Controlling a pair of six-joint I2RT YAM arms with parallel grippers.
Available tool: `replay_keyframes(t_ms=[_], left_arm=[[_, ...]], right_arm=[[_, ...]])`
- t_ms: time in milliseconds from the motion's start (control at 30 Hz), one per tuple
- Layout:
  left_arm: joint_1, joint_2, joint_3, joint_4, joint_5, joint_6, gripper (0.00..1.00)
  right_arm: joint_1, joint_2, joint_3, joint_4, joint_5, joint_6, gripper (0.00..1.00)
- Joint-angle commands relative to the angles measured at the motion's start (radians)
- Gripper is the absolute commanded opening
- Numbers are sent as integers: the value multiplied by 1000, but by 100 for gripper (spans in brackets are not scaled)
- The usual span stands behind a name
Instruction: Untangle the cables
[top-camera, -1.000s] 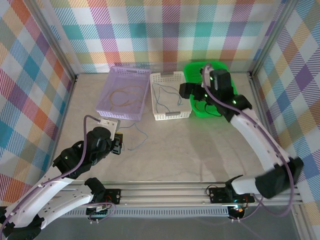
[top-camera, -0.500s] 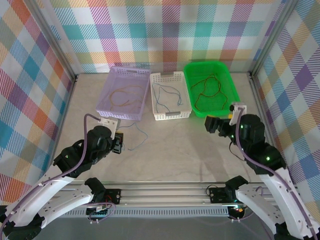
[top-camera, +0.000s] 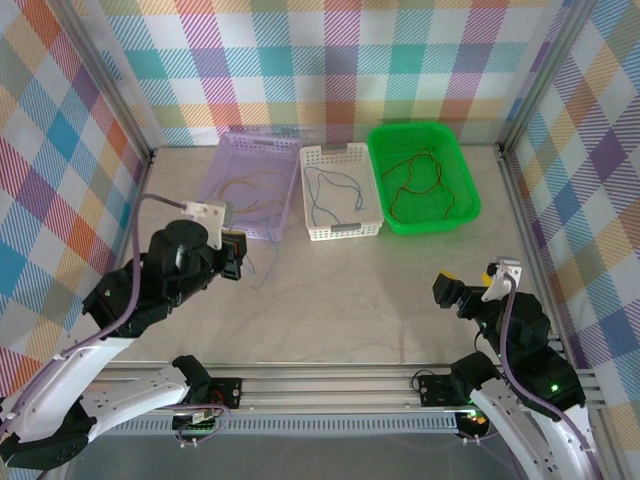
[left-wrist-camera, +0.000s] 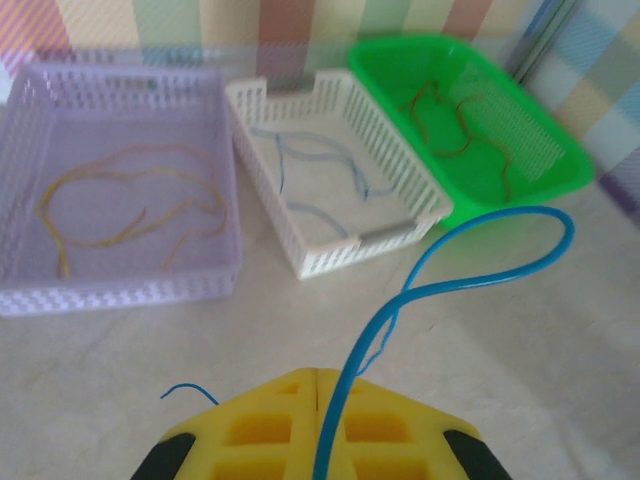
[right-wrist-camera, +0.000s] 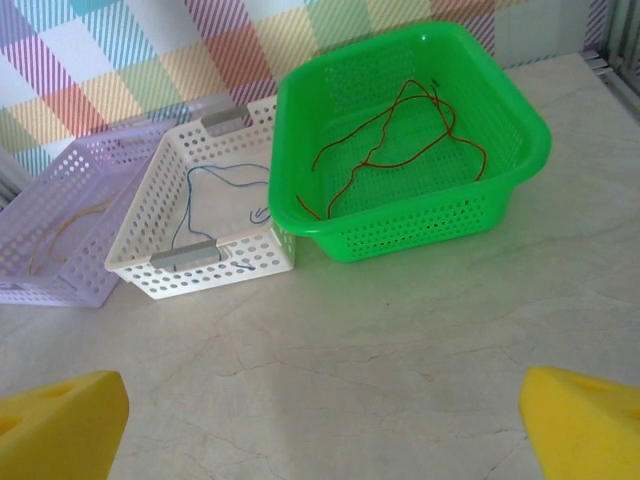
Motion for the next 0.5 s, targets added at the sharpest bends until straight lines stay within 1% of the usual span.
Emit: replay_keyframes(t_ms=[0, 100, 200, 400, 467], left_arm=[[-31, 75, 117, -21, -25, 9, 0], [-64, 158, 224, -16, -39, 32, 0], [-91, 239, 317, 2, -55, 53, 0], [-104, 403, 499, 56, -29, 82, 0], [-102, 463, 567, 71, -37, 100, 0]], right_arm=[[3, -13, -22, 12, 21, 10, 100], [3, -13, -20, 1, 35, 16, 100], [3, -16, -23, 3, 23, 12, 100], [3, -19, -24, 3, 12, 10, 100], [3, -21, -26, 4, 12, 10, 100]])
